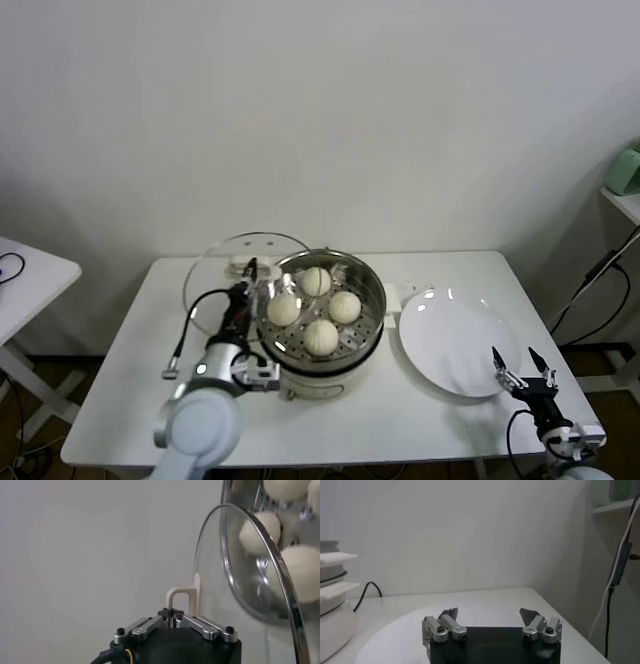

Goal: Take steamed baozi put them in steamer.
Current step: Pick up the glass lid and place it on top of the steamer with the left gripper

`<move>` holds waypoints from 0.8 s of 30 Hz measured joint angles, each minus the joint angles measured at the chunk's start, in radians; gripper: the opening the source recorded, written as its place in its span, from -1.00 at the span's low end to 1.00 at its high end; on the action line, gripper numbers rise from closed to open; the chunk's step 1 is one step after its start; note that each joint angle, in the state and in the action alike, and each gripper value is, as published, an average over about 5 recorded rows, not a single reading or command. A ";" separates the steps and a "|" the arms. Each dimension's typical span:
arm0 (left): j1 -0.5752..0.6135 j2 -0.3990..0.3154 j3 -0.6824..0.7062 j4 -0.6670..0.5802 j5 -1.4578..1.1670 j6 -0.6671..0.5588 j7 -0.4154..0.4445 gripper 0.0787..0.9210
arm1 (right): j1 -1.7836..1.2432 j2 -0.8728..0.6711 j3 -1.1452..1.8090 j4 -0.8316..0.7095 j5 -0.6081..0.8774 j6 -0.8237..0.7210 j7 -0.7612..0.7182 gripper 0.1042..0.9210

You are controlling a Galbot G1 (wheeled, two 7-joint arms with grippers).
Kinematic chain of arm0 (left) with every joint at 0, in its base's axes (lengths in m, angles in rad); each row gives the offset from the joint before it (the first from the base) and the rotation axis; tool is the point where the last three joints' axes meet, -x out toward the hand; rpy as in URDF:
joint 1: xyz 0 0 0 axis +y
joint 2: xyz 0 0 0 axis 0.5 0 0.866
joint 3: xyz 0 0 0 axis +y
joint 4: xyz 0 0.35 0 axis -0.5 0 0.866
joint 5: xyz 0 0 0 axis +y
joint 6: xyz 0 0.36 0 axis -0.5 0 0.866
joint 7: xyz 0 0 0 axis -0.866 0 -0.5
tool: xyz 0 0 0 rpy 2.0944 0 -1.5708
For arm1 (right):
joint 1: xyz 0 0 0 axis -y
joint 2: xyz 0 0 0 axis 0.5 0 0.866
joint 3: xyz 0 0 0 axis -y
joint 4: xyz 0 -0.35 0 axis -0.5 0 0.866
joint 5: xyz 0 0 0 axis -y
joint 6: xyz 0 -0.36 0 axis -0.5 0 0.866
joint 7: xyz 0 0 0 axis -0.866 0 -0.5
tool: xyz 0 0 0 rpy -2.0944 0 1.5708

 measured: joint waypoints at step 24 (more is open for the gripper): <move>-0.028 -0.247 0.203 0.088 0.184 0.029 0.030 -0.88 | 0.012 -0.009 -0.015 -0.039 -0.010 0.001 -0.014 0.76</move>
